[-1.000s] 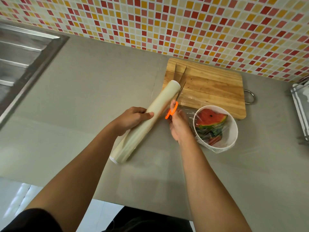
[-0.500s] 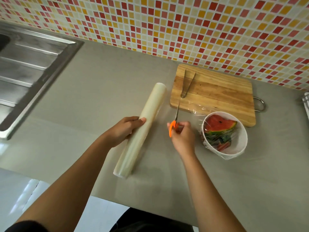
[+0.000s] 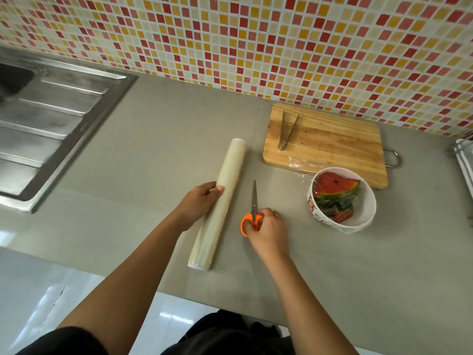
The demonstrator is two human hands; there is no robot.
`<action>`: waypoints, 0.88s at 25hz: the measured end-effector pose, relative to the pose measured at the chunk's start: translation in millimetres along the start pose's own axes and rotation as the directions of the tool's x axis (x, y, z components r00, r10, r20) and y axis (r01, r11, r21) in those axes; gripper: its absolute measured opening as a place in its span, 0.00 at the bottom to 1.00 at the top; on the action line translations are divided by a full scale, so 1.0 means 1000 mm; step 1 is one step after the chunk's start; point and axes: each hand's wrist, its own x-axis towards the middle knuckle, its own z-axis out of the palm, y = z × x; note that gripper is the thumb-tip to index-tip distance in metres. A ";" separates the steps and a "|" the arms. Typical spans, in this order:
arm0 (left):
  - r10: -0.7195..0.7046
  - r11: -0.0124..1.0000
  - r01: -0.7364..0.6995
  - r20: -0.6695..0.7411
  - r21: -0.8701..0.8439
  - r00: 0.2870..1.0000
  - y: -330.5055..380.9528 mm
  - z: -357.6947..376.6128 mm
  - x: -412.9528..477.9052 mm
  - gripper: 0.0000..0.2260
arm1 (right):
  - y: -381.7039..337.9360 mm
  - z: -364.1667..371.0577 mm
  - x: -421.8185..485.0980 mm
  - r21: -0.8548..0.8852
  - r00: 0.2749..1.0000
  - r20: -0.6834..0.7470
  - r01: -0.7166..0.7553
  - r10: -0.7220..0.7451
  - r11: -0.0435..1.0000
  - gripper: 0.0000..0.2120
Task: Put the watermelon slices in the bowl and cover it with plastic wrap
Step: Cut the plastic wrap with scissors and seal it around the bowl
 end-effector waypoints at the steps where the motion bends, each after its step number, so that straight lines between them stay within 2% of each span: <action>1: 0.013 1.000 -0.013 0.006 0.013 1.000 -0.001 0.001 0.000 0.19 | 0.002 0.000 0.000 0.016 1.000 0.008 0.001 -0.001 1.000 0.11; 4: 0.011 0.988 -0.009 -0.012 0.155 1.000 -0.003 0.005 0.003 0.19 | 0.008 0.001 0.000 0.051 0.999 0.039 0.010 -0.012 0.999 0.13; 6: 0.024 0.953 0.014 -0.119 0.303 0.993 -0.003 0.003 0.003 0.17 | 0.011 0.001 0.000 0.074 0.999 0.037 0.015 -0.018 0.997 0.13; 9: 0.029 0.953 0.047 -0.245 0.300 0.969 -0.005 0.000 -0.002 0.17 | 0.012 0.000 -0.001 0.077 0.998 0.043 0.031 -0.034 0.997 0.14; 12: 0.036 0.958 0.035 -0.243 0.284 0.969 -0.006 0.002 -0.002 0.14 | 0.012 -0.002 0.000 0.058 0.994 0.086 0.062 -0.067 0.996 0.14; 18: -0.013 0.966 0.075 -0.240 0.249 0.971 -0.005 0.001 -0.001 0.14 | 0.007 0.000 -0.002 0.020 0.985 0.136 0.100 -0.102 0.995 0.14; 22: -0.009 0.944 0.093 -0.256 0.317 0.967 -0.006 0.000 -0.004 0.15 | -0.002 0.009 -0.008 0.012 0.978 0.158 0.133 -0.133 0.991 0.16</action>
